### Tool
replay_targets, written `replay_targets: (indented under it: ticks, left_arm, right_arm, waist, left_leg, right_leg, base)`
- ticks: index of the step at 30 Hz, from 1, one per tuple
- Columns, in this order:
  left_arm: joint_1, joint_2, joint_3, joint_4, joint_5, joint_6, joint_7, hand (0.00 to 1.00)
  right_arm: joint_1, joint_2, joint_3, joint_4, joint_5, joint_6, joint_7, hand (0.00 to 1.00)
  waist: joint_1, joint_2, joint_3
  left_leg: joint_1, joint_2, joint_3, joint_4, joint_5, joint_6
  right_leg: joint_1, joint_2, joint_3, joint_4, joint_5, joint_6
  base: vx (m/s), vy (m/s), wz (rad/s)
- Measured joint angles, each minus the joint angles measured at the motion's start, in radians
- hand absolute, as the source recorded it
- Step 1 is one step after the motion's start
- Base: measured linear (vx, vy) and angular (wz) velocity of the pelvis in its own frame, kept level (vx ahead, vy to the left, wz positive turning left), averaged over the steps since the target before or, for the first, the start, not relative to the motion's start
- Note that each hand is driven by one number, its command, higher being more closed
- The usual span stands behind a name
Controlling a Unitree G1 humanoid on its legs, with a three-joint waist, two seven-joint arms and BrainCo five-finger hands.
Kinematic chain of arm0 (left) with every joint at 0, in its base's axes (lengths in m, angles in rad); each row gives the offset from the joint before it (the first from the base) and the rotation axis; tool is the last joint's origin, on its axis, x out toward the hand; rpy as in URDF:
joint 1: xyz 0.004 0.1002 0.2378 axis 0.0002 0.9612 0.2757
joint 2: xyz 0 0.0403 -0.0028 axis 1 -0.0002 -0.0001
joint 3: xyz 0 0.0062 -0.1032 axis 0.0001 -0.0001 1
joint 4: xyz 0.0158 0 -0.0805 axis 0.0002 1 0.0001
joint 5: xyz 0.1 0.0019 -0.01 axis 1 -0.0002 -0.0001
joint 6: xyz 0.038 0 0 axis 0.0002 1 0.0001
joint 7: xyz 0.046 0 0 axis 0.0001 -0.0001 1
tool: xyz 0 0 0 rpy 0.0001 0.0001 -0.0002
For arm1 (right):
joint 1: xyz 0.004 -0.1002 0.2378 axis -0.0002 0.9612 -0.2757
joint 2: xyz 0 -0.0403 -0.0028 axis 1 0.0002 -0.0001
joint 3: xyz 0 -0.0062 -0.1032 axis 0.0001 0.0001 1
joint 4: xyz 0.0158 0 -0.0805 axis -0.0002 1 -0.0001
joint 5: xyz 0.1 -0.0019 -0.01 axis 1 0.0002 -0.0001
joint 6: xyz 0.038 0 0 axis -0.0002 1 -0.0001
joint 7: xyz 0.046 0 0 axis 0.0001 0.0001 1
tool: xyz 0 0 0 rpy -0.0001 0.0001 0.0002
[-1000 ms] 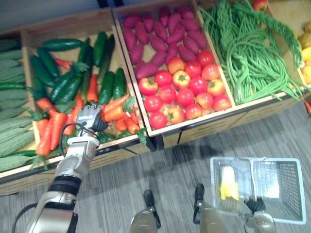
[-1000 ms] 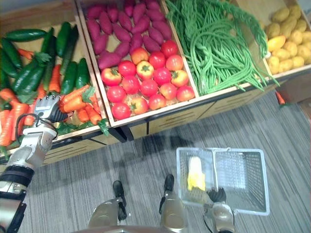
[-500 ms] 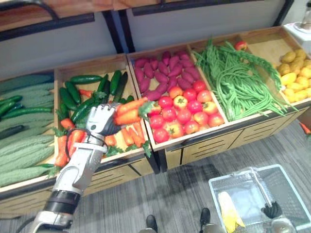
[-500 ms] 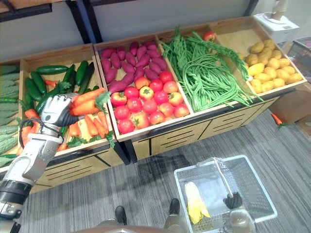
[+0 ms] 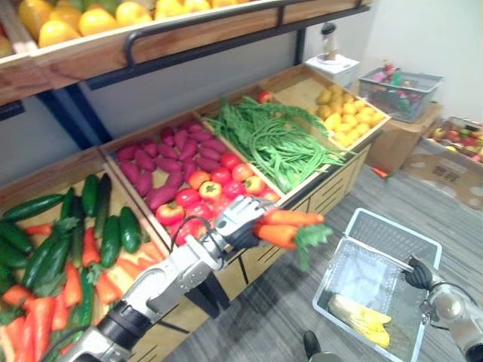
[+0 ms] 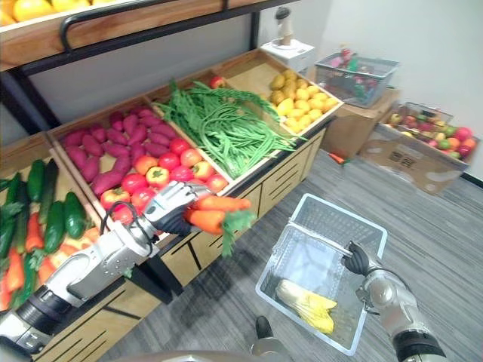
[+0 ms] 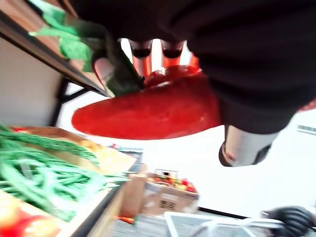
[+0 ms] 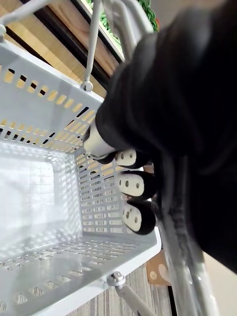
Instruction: Pick vegetable in the basket
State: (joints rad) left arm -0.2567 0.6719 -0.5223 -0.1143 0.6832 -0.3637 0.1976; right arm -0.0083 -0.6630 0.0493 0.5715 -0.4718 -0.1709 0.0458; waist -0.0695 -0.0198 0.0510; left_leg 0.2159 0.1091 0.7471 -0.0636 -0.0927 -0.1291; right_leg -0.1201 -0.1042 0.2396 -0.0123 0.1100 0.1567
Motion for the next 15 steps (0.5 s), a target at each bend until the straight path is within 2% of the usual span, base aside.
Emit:
replay_targets:
  ticks: [5, 7, 12, 15]
  left_arm:
    - [-0.061, -0.011, -0.127, -0.046, -0.015, -0.013, -0.030, 1.00]
    - [-0.094, -0.047, -0.188, -0.050, -0.047, -0.027, -0.051, 1.00]
    - [-0.118, -0.095, -0.286, -0.068, -0.052, -0.031, -0.088, 1.00]
    - [-0.120, -0.136, -0.334, -0.054, -0.053, -0.034, -0.106, 1.00]
  right_arm:
    - [0.002, -0.041, 0.064, -0.175, 0.020, -0.012, 0.032, 1.00]
    - [-0.002, -0.069, 0.115, -0.246, 0.032, -0.025, 0.044, 1.00]
    - [-0.059, -0.081, 0.210, -0.297, 0.061, -0.053, 0.075, 1.00]
    - [-0.077, -0.103, 0.247, -0.330, 0.061, -0.053, 0.083, 1.00]
  waist:
    - [-0.009, 0.011, -0.009]
    - [-0.008, 0.022, -0.020]
    - [-0.009, 0.028, -0.024]
    - [-0.011, 0.037, -0.030]
  left_leg:
    - [0.014, 0.035, 0.072, 0.080, -0.046, -0.021]
    - [0.014, 0.059, 0.095, 0.118, -0.068, -0.031]
    - [0.011, 0.098, 0.133, 0.182, -0.106, -0.047]
    - [-0.006, 0.104, 0.148, 0.213, -0.124, -0.047]
  right_leg:
    - [0.000, 0.030, 0.048, 0.009, 0.000, 0.000]
    - [-0.002, 0.047, 0.060, 0.015, 0.000, 0.000]
    - [-0.008, 0.072, 0.089, 0.021, 0.000, 0.000]
    - [-0.028, 0.073, 0.102, 0.031, 0.000, 0.000]
  base:
    - [0.04, -0.044, -0.36]
    - [0.04, -0.053, -0.23]
    - [-0.01, -0.053, -0.23]
    - [-0.04, -0.029, -0.15]
